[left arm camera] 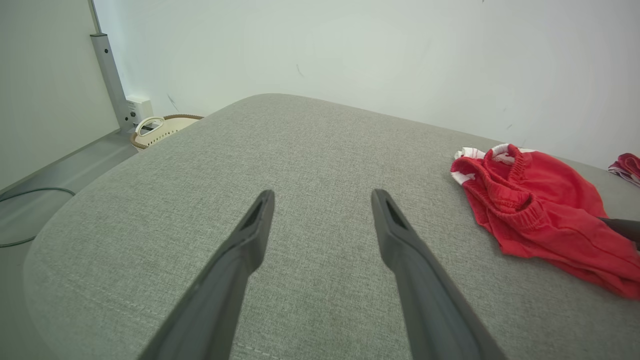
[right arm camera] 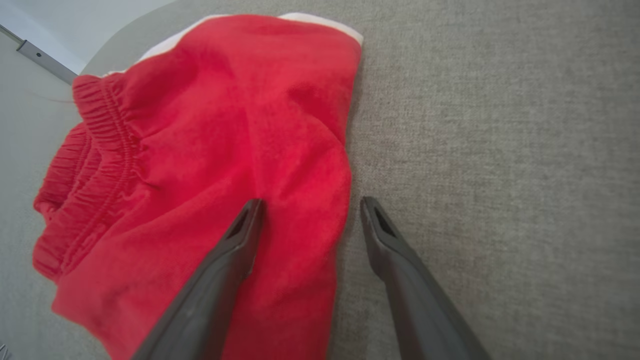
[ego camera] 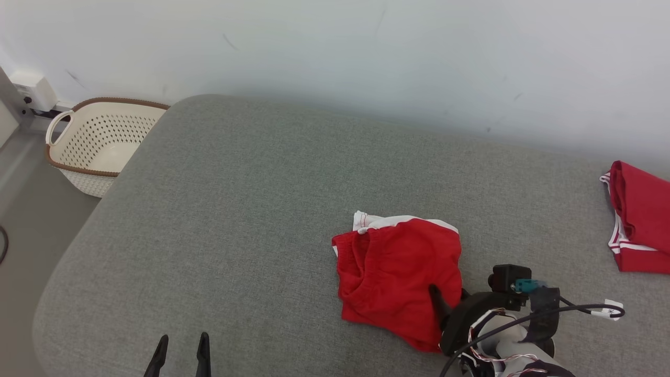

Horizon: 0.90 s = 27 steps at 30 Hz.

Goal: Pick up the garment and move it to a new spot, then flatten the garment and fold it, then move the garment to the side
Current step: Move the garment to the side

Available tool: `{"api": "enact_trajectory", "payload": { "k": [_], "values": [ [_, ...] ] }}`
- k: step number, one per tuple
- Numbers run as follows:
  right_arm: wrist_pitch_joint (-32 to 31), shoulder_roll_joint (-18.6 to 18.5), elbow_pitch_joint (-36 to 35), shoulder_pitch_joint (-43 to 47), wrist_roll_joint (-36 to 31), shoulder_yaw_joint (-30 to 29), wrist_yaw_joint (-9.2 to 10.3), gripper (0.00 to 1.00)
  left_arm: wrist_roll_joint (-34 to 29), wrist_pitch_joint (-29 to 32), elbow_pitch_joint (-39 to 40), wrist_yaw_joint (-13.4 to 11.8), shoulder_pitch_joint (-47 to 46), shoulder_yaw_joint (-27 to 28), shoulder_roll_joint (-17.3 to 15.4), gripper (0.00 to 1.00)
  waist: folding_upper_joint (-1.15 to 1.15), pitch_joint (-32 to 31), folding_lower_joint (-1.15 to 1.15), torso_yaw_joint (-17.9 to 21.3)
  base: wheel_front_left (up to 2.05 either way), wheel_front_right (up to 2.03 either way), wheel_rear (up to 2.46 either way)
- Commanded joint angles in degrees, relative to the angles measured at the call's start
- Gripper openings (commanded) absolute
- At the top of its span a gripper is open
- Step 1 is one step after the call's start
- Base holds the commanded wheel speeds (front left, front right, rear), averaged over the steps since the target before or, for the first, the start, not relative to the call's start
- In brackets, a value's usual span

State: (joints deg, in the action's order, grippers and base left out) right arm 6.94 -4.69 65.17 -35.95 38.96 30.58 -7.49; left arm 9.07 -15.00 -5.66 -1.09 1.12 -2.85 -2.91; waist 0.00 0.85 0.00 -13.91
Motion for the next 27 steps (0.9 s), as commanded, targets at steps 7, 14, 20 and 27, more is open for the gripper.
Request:
{"api": "enact_trajectory", "payload": {
  "k": [7,14,20,27],
  "values": [
    [1.0,0.5,-0.1,-1.2,0.9,2.3,-0.01,0.00,0.8,-0.2,-0.1,-0.4,0.1,0.1,0.0,1.00,0.00,0.1,0.00,0.2,0.00,0.00,0.00],
    [4.4,-1.6,0.3,-3.7,-2.0,5.6,-0.01,0.00,1.1,-0.2,0.2,-0.6,0.7,0.7,0.0,1.00,0.00,0.4,0.00,1.5,0.00,0.00,0.00],
    [5.9,-5.1,-1.0,-8.5,-6.3,10.4,-0.01,0.00,1.4,-0.2,0.9,-0.4,0.4,1.1,0.0,1.00,0.00,1.4,0.00,4.7,0.00,0.00,0.00],
    [4.5,-10.1,-3.7,-16.3,-10.3,16.8,-0.01,0.00,1.6,-0.2,3.0,0.0,-1.8,1.4,0.0,1.00,0.00,5.4,0.00,8.2,0.00,0.00,0.00]
  ]
}}
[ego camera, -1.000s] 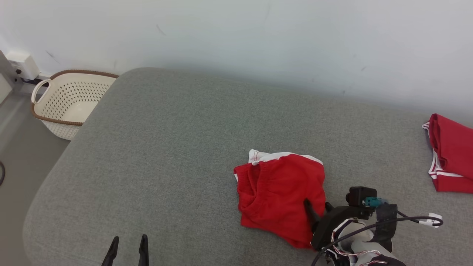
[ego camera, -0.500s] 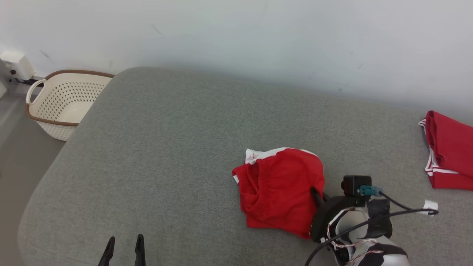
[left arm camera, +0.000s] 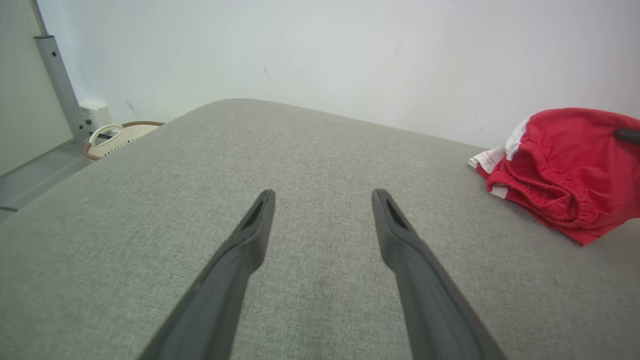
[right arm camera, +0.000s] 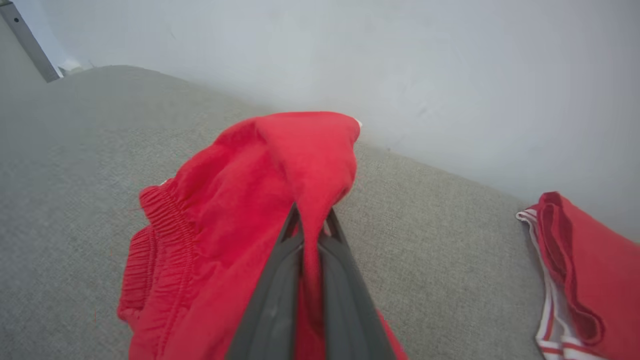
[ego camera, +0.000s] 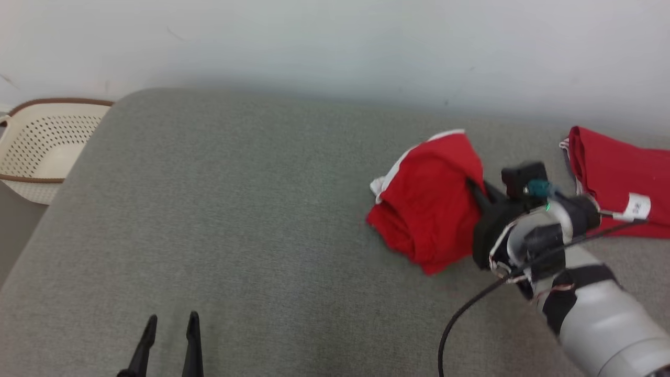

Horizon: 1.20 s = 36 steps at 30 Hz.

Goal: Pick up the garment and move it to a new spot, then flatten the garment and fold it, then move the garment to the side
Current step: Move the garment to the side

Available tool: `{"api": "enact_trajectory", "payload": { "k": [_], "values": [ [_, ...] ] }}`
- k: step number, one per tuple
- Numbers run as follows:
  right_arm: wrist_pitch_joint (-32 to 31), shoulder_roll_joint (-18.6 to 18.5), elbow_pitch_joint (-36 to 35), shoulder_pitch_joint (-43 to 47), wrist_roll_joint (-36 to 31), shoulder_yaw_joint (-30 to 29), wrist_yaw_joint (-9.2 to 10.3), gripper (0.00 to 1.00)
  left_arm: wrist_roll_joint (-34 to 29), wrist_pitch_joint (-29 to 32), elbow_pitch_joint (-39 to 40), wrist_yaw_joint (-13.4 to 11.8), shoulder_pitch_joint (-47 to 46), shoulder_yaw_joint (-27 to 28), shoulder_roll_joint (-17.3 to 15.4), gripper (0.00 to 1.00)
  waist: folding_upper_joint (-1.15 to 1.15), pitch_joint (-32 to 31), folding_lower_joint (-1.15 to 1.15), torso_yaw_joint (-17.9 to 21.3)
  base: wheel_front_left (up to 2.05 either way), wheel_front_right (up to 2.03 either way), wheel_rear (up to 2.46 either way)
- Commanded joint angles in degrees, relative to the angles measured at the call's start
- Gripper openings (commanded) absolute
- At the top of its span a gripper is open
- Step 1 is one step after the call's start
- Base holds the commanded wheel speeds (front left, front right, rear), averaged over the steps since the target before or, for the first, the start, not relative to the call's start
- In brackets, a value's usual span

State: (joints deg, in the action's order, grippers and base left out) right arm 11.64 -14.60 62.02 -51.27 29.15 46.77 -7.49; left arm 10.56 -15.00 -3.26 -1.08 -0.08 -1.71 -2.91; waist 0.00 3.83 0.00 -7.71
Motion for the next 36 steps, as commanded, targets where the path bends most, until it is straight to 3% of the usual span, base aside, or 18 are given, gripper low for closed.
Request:
{"api": "enact_trajectory", "payload": {
  "k": [1,11,36],
  "values": [
    [-1.0,-0.7,-1.0,-2.4,-0.7,1.8,-0.01,0.00,0.1,-0.2,1.4,-0.3,-0.9,0.5,0.0,1.00,0.00,3.4,0.00,2.7,0.00,0.00,0.00],
    [-6.2,-9.3,-2.6,-15.8,0.2,9.8,-0.01,0.00,-1.7,-0.2,5.8,1.0,-5.3,1.8,0.0,1.00,0.00,12.2,0.00,5.9,0.00,0.00,0.00],
    [-9.4,-25.5,-6.7,-26.9,8.1,20.2,0.00,0.00,-5.7,-0.2,14.1,3.4,-7.4,4.9,-1.2,1.00,0.00,19.6,0.00,10.2,0.00,0.00,0.00]
  ]
}}
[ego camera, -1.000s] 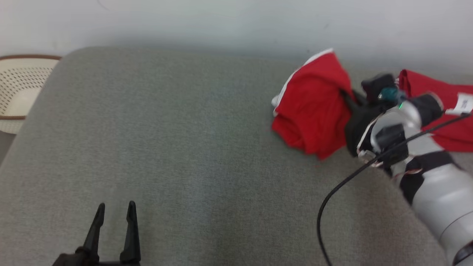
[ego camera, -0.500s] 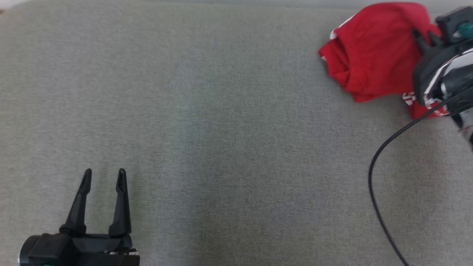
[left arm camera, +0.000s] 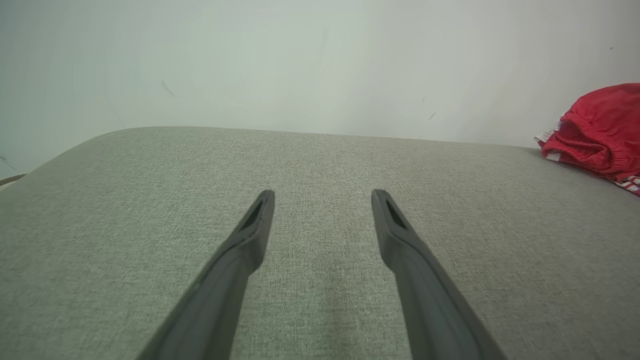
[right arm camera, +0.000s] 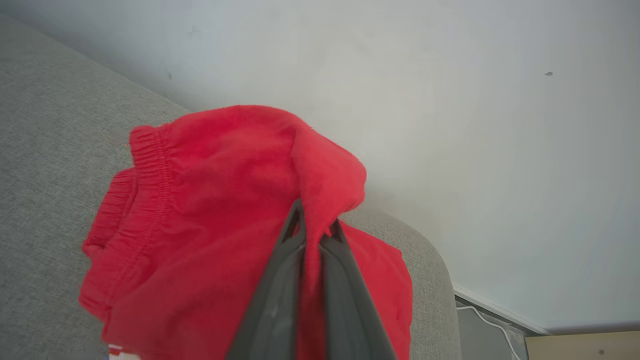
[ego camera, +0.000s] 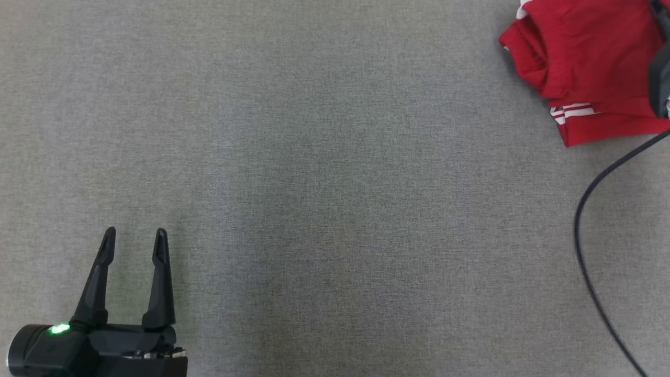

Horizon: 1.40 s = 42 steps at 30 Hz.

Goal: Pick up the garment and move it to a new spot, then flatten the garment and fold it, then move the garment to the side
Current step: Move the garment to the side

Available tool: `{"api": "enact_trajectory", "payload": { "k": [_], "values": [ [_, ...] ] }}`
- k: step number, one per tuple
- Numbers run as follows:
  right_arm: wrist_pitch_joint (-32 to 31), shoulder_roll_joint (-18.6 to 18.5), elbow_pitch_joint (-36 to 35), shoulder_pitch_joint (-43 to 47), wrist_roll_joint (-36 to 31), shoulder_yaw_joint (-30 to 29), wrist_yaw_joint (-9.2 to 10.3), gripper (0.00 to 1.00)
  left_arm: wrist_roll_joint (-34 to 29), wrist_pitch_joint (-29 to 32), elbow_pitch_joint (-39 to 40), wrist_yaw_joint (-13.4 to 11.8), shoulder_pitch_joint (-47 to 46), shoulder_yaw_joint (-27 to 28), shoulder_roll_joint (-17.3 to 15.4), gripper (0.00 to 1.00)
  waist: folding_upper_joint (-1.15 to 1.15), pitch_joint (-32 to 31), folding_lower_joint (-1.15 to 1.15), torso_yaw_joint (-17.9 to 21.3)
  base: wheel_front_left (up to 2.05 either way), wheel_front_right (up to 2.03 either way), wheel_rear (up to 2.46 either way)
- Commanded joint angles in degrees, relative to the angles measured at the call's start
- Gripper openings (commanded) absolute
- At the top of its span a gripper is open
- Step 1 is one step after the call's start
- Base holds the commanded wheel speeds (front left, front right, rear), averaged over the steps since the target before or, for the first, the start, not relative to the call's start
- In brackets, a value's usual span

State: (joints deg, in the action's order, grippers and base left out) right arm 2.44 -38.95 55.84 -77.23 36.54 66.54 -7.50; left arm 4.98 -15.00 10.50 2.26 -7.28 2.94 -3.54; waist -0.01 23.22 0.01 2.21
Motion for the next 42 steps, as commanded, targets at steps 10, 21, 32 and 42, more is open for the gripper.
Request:
{"api": "enact_trajectory", "payload": {
  "k": [10,21,32,42],
  "values": [
    [-3.1,-6.3,-3.6,-2.1,4.9,3.0,0.01,0.00,-0.6,-0.2,1.7,0.2,0.9,0.9,-1.0,1.00,0.01,0.4,-0.01,0.6,0.00,0.00,0.00],
    [-5.4,-8.5,-3.5,-3.5,6.6,4.6,0.01,0.00,-0.5,-0.2,1.4,0.3,0.7,0.7,-1.1,1.00,0.01,0.9,-0.01,0.3,0.00,0.00,0.00],
    [-6.9,-8.8,0.4,-2.7,7.6,5.4,0.01,1.00,0.0,-0.2,0.8,0.0,0.3,0.8,-0.9,1.00,0.01,1.1,-0.01,-0.1,0.00,0.00,0.00],
    [-0.6,-6.5,3.3,-4.5,8.8,3.1,0.01,1.00,0.8,-0.2,-0.7,-0.2,1.0,1.3,-0.6,1.00,0.01,-1.2,-0.01,0.4,0.00,0.00,0.00]
  ]
}}
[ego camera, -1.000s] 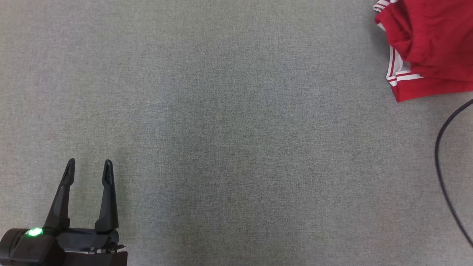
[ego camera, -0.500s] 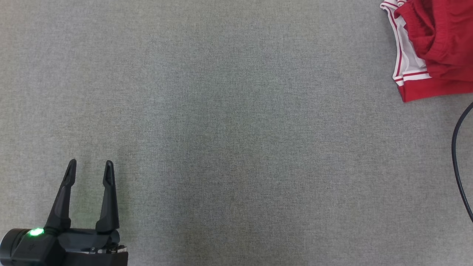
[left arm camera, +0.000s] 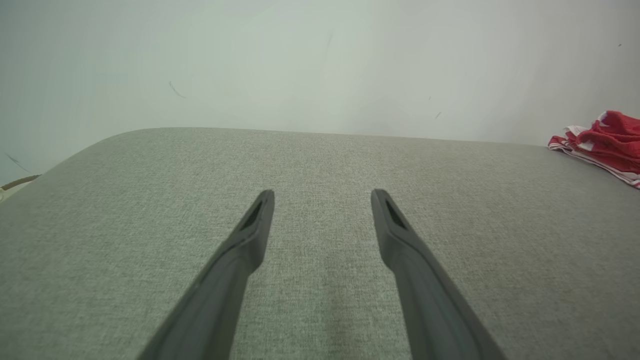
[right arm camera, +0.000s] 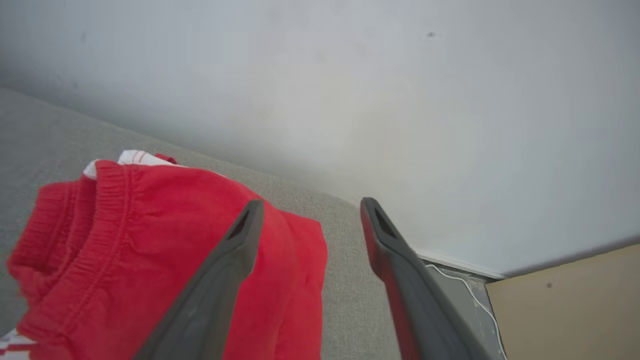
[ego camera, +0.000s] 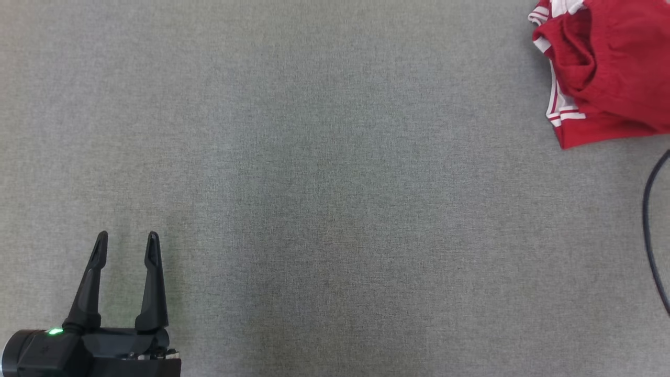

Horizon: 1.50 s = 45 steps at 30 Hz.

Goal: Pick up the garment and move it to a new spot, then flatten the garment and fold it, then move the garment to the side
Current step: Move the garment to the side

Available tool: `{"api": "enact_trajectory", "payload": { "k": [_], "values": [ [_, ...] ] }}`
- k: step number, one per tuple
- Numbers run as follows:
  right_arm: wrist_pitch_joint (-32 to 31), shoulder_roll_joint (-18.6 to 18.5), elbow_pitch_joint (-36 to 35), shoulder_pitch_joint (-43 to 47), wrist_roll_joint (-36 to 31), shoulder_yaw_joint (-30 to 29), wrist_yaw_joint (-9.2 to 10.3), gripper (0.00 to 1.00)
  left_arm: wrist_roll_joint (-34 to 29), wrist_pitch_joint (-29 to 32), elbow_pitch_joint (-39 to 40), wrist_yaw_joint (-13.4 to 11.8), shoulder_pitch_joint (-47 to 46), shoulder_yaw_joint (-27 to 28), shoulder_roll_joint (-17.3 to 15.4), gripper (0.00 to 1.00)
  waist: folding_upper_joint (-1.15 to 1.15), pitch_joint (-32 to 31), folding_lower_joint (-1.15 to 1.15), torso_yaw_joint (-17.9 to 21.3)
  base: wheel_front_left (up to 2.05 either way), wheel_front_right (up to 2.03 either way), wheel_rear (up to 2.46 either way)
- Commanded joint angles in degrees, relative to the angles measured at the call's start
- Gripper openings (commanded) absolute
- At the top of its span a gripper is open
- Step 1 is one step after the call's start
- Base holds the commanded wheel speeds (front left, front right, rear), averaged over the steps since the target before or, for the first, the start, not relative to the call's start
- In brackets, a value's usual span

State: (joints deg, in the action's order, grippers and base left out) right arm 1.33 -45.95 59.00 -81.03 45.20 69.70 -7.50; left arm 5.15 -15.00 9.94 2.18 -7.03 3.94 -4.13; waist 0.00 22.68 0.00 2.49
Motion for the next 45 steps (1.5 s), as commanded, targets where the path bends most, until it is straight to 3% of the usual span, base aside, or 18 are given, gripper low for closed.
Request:
{"api": "enact_trajectory", "payload": {
  "k": [1,6,11,15,20,21,29,35,45],
  "values": [
    [2.1,0.9,0.2,-0.5,0.1,-0.5,0.01,1.00,0.7,-0.2,-0.4,-0.2,0.9,0.3,0.0,1.00,0.00,-1.2,0.00,0.1,0.00,0.00,0.00],
    [9.9,3.5,0.7,1.1,0.9,-2.9,0.01,1.00,1.4,-0.2,-1.6,-0.4,1.7,0.5,0.4,1.00,0.00,-4.3,0.00,0.0,0.00,0.00,0.00],
    [13.5,6.4,0.1,3.4,2.0,-7.2,0.01,1.00,2.1,-0.2,-2.8,-0.8,3.2,0.6,0.6,1.00,0.00,-7.7,0.00,-0.1,0.00,0.00,0.00],
    [13.9,7.8,-3.7,6.2,0.6,-15.3,0.01,1.00,2.6,-0.2,-3.3,-1.1,4.0,0.7,0.8,1.00,0.00,-9.9,0.00,-0.5,0.00,0.00,0.00],
    [13.9,10.4,-12.3,15.3,-6.8,-27.4,0.01,1.00,3.2,-0.2,-4.1,-1.6,5.1,0.6,1.0,1.00,0.00,-12.2,0.00,-0.9,0.00,0.00,0.00],
    [13.9,10.4,-12.3,15.3,-6.8,-27.4,0.01,1.00,3.2,-0.2,-4.1,-1.6,5.1,0.6,1.0,1.00,0.00,-12.2,0.00,-0.9,0.00,0.00,0.00],
    [13.8,14.9,-29.3,34.4,-22.2,-48.6,0.01,1.00,3.3,-0.2,-5.3,-1.7,6.2,-1.1,1.1,1.00,0.00,-14.9,0.00,-2.5,0.00,0.00,0.00],
    [13.8,22.4,-39.6,50.8,-30.3,-60.9,0.01,1.00,2.8,-0.2,-6.1,-1.6,7.0,-1.9,1.2,1.00,0.00,-17.3,0.00,-3.3,0.00,0.00,0.00],
    [10.4,33.3,-49.5,67.4,-39.1,-66.9,0.01,1.00,2.9,-0.2,-7.5,-1.6,8.2,-2.5,1.2,1.00,0.00,-20.3,0.00,-3.0,0.00,0.00,0.00]
  ]
}}
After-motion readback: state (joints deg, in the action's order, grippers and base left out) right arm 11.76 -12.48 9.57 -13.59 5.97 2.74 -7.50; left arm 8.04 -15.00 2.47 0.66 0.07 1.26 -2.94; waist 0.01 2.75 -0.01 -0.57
